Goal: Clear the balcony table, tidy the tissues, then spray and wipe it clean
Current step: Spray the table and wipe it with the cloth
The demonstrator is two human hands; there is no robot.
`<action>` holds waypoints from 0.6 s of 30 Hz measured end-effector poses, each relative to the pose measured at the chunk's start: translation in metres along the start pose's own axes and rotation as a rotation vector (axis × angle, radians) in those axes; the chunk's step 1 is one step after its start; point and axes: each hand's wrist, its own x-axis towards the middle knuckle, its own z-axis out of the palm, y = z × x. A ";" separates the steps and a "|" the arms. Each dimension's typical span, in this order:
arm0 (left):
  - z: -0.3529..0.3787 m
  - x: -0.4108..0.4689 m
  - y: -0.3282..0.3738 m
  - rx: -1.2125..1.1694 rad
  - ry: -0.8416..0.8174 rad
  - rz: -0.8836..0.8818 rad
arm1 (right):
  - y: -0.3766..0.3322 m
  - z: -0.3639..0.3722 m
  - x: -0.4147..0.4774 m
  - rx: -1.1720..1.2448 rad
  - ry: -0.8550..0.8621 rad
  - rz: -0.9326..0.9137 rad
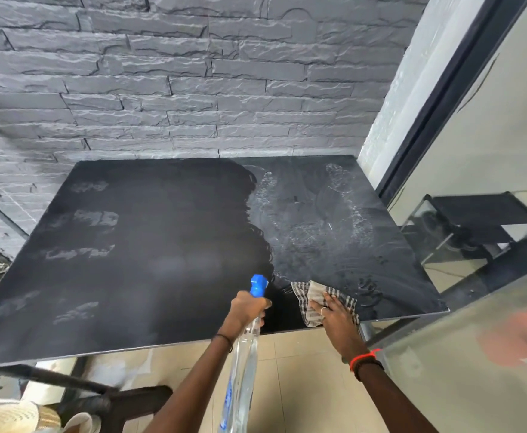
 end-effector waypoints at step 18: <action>0.008 0.036 0.046 0.104 -0.105 0.080 | -0.048 0.017 -0.010 -0.081 0.046 0.034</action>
